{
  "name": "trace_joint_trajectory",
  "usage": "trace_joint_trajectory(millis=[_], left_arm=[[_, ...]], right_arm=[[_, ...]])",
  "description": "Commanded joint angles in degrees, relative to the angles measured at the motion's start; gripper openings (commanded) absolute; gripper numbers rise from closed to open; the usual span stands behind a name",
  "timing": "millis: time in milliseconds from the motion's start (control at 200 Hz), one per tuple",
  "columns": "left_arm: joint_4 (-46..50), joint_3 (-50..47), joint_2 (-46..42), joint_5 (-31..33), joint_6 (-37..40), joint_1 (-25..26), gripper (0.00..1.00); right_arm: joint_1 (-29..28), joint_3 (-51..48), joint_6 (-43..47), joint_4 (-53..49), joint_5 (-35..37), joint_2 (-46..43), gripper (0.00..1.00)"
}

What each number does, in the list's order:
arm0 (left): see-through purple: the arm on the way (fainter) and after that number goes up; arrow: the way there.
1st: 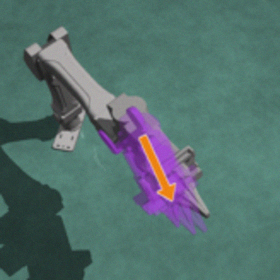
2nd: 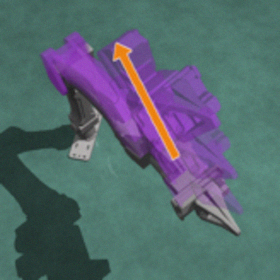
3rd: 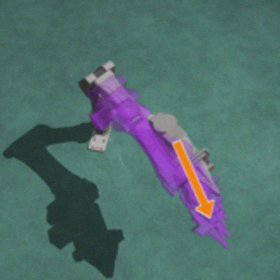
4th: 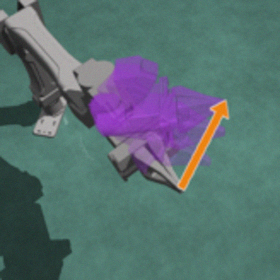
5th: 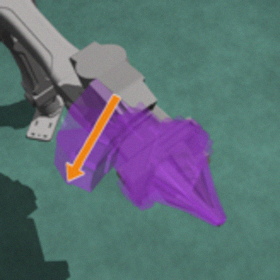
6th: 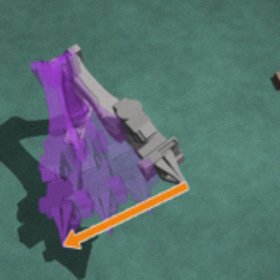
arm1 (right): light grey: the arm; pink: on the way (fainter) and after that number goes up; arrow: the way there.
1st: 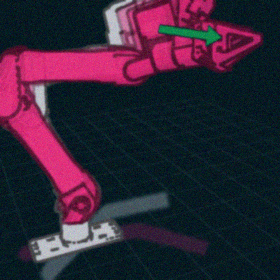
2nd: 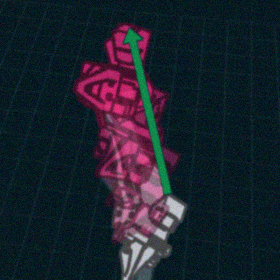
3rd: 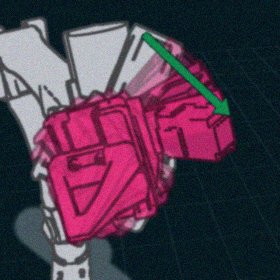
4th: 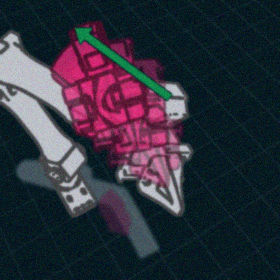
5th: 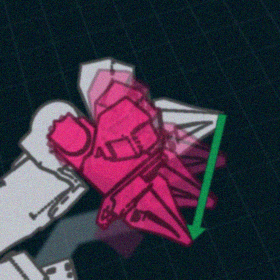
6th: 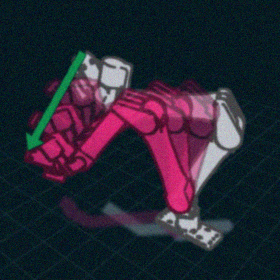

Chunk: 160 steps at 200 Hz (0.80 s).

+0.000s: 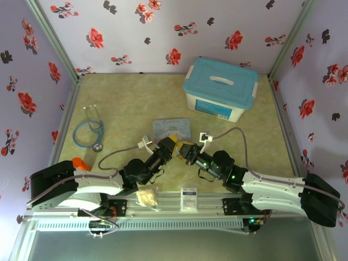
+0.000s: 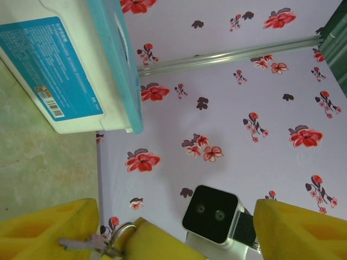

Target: Unlock a padlock with a key

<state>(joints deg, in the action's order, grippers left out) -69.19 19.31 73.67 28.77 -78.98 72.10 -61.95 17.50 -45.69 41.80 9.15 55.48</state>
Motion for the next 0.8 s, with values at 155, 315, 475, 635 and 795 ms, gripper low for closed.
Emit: trace_joint_trajectory(millis=[155,315,475,635,795], left_arm=[[4.2,-0.6,-1.9,3.3,0.7,-0.5,0.62],[4.3,-0.6,-1.7,3.3,0.3,-0.5,0.52],[4.2,-0.9,-1.7,3.3,0.2,-0.5,0.36],[4.4,-1.0,-1.6,3.3,-0.1,-0.5,0.24],[8.7,-0.6,-3.0,3.9,0.2,-0.5,0.0]], right_arm=[[-0.5,-0.7,-0.3,-1.6,1.7,-1.6,0.0],[-0.7,-0.9,-0.6,-1.0,1.9,-1.0,0.0],[-0.6,-1.1,-0.4,-0.7,1.9,-0.8,0.0],[-0.6,-1.6,-0.6,-0.5,2.0,-1.1,0.0],[-0.6,-1.9,-0.5,-1.0,1.8,-1.9,0.0]])
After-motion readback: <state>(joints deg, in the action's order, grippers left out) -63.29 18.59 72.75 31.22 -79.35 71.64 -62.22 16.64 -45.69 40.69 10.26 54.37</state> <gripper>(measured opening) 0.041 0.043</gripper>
